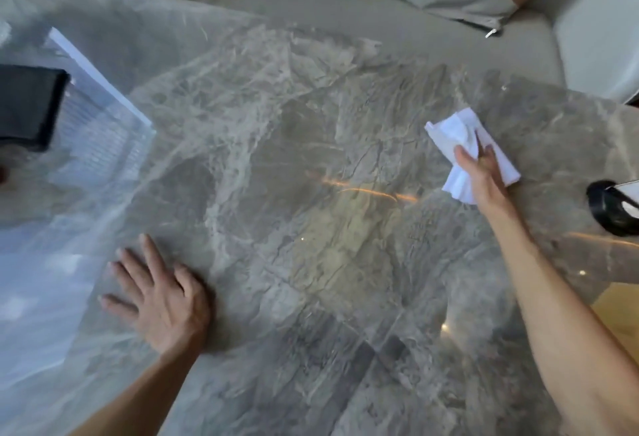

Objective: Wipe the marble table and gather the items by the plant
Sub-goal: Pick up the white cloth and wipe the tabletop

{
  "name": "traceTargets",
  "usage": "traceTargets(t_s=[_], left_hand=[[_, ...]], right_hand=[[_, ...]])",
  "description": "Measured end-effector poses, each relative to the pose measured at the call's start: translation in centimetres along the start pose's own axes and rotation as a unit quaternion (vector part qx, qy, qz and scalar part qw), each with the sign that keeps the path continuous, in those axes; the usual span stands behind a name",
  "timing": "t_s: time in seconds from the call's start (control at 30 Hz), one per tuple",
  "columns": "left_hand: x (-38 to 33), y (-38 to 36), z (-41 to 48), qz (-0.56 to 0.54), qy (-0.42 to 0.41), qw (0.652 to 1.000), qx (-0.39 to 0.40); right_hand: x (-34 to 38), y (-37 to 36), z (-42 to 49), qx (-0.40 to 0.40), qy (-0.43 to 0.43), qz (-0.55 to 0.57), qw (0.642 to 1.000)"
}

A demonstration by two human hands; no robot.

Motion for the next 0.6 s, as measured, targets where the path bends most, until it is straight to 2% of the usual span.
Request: traceTargets(t_s=[0.13,0.2,0.3,0.47,0.6], left_hand=[[0.0,-0.1,-0.2,0.01,-0.004,1.0,-0.004],[0.0,-0.4,-0.2,0.013,-0.009,1.0,-0.004],[0.0,-0.4,-0.2,0.015,-0.006,1.0,-0.007],[0.0,-0.2,-0.2,0.01,-0.013,1.0,-0.006],[0.0,0.2,-0.3,0.009,-0.007,1.0,-0.001]], right_hand=[[0.6,-0.3,-0.9,0.018,0.022,-0.026,0.999],[1.2,-1.9,-2.4,0.079,0.077,-0.048,0.993],[1.8,-5.2,-5.5,0.185,0.133,-0.142,0.963],[1.2,-5.8,-10.1,0.256,0.161,-0.19,0.934],[0.2,-5.8,-13.1,0.242,0.153,-0.177,0.942]])
Point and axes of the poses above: each hand's wrist, its own z-axis towards the middle knuckle, its own y-axis out of the back of the hand, x = y × z, the point moved 2 cm from there along z, towards the middle knuckle, and after that the axes turned 6 degrees about z, right-handed, at the moved point
